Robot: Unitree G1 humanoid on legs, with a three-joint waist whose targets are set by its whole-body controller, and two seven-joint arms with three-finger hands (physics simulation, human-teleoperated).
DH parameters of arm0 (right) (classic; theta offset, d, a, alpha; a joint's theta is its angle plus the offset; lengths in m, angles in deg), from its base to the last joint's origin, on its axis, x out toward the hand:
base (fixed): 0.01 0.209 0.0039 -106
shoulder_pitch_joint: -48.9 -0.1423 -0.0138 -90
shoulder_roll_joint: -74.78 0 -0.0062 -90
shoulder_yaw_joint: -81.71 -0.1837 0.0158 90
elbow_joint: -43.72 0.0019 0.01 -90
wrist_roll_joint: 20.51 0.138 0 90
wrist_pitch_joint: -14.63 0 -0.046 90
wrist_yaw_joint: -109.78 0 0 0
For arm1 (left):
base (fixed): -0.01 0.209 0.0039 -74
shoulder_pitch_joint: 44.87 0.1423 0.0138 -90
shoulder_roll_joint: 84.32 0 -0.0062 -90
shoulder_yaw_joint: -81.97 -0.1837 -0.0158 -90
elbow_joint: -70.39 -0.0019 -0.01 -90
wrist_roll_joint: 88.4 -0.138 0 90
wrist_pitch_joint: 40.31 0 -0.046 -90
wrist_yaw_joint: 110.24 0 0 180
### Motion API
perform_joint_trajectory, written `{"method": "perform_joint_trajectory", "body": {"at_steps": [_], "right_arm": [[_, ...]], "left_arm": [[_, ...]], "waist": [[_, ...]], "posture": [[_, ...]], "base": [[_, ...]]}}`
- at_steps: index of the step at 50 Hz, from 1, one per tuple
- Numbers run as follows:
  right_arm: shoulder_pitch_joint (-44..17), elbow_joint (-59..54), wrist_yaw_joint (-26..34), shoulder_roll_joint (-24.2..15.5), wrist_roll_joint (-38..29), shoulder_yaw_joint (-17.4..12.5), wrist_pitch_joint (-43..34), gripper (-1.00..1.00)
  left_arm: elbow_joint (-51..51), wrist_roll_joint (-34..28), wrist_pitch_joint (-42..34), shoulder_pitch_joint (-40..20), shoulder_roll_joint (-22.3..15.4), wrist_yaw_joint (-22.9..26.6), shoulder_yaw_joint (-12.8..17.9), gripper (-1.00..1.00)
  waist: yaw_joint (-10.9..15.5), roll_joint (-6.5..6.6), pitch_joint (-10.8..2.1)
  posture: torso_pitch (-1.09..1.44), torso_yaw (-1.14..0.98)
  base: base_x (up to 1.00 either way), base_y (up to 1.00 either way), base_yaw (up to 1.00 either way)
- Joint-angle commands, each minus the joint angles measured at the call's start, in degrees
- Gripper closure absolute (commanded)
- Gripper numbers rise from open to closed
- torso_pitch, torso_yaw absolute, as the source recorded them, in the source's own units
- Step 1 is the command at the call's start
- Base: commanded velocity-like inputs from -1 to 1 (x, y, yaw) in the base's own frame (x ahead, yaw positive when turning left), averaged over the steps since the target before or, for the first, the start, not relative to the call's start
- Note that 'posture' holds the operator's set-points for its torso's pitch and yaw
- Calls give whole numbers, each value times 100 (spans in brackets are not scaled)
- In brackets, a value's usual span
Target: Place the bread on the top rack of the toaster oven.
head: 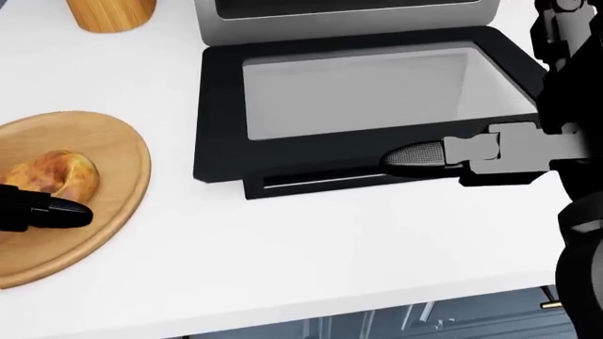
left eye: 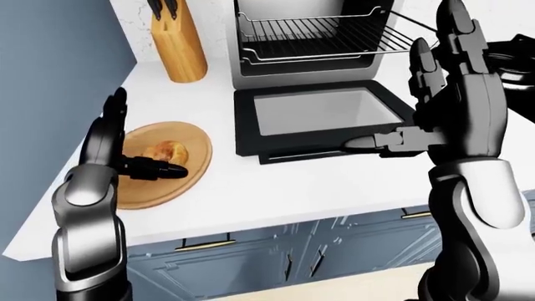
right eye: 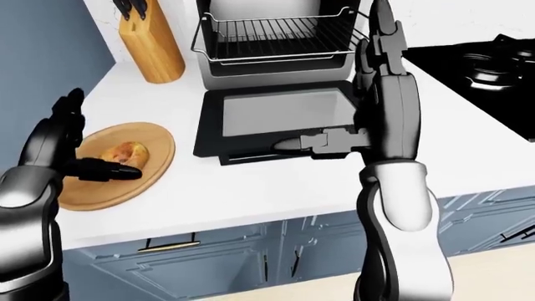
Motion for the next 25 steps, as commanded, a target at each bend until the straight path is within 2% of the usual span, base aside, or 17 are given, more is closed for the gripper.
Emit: {"method": "perform_joint_trajectory", "body": {"at_steps": [1, 19, 20, 25], "right_arm": [[-127, 138, -13, -37, -24, -27, 171, -100], [60, 114, -3, 12, -17, -53, 341, -100], [61, 119, -4, 12, -14, -61, 341, -100], [17, 92, -4, -1, -20, -51, 329, -100]], "left_arm": [[199, -75, 145, -141, -80, -20, 66, -100], [329, -461, 65, -108, -5, 355, -35, -100], [324, -487, 68, -99, -11, 374, -44, -92], [353, -530, 16, -127, -3, 434, -37, -80]], "waist": [[1, 16, -128], [4, 7, -135], [4, 7, -136], [1, 5, -138]], "posture": [[0, 0], [0, 0], [0, 0], [0, 0]], "base": [[0, 0, 0], [0, 0, 0], [0, 0, 0], [0, 0, 0]]}}
